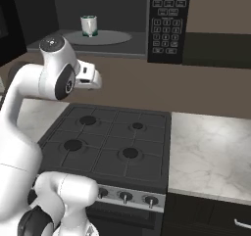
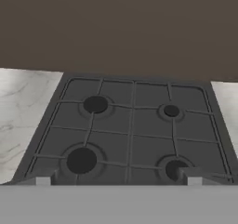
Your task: Pick the cup of tea, navigate to the dining table, and place it on the saucer.
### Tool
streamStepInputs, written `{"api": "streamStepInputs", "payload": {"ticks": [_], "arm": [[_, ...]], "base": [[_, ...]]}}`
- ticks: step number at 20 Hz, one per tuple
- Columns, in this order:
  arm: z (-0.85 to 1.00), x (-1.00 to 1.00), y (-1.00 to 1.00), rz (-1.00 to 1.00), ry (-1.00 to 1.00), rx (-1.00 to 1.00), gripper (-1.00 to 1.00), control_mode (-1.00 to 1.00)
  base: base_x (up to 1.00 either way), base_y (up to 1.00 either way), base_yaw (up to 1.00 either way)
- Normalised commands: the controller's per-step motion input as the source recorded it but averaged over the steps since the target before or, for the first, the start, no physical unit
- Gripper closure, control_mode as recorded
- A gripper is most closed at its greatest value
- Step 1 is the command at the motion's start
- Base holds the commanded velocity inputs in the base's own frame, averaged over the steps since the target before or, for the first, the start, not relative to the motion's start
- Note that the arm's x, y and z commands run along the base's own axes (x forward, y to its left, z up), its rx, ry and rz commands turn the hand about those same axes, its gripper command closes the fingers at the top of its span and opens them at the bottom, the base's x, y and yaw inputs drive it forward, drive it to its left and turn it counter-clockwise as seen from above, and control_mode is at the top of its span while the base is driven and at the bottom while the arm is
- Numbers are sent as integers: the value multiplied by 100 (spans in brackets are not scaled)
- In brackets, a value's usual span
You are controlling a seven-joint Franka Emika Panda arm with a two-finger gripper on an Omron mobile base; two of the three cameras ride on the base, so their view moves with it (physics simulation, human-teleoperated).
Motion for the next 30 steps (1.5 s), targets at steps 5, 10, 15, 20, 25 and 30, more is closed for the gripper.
{"api": "streamStepInputs", "payload": {"ticks": [5, 10, 15, 20, 25, 30], "arm": [[86, 3, 16, 10, -29, 0, -100, -100], [88, 28, 3, 12, -21, 0, -100, -100], [64, 36, 2, 8, -11, 0, -100, -100], [30, 63, 12, 5, -1, 0, -100, -100], [2, 63, 4, 2, 0, 3, -100, -100], [6, 54, 5, 0, 0, 3, -100, -100]], "base": [[0, 0, 0], [0, 0, 0], [0, 0, 0], [0, 0, 0], [0, 0, 0], [0, 0, 0]]}}
